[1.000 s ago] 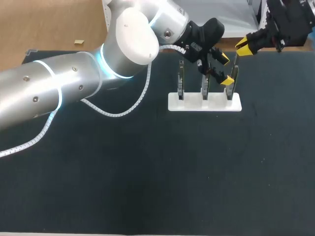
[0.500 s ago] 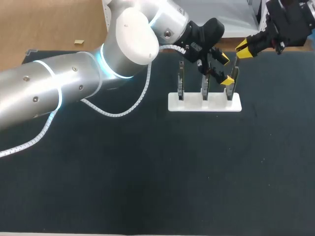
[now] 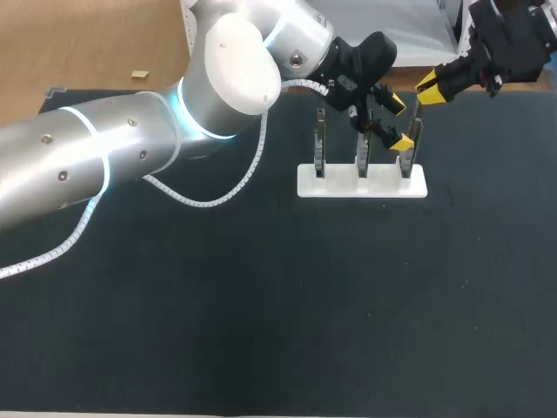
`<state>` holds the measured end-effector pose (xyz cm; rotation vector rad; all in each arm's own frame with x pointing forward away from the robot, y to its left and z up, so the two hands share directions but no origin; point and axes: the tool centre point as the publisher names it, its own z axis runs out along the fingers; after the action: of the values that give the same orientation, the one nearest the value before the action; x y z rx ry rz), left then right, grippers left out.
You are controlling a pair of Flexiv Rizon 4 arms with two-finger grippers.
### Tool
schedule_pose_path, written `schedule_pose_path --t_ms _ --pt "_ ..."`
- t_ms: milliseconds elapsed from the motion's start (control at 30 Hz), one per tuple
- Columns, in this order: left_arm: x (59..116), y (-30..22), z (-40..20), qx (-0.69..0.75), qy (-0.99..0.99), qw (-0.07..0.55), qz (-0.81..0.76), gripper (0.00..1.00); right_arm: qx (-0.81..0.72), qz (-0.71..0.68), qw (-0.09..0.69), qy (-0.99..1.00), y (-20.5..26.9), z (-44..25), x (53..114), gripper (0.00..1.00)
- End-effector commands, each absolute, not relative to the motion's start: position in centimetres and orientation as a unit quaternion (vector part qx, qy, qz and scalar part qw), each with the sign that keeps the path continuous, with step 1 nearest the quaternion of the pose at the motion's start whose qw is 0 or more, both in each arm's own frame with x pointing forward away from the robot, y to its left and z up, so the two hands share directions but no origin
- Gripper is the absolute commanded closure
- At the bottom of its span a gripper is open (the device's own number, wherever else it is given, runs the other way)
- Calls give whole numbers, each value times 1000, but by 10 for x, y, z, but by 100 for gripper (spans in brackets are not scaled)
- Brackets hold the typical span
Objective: Pick up the optical module with the left hand, and insert it into the network port with the right hand.
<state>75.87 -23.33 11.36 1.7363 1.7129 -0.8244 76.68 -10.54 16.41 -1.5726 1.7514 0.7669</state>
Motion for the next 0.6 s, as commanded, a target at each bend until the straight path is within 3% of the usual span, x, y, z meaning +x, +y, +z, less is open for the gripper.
schedule_pose_path --t_ms 33,600 --pt "761 -235 114 648 639 276 -307 0 -600 291 327 670 -105 163 766 0" --pt "761 -235 114 648 639 276 -307 0 -586 370 359 626 -120 197 774 0"
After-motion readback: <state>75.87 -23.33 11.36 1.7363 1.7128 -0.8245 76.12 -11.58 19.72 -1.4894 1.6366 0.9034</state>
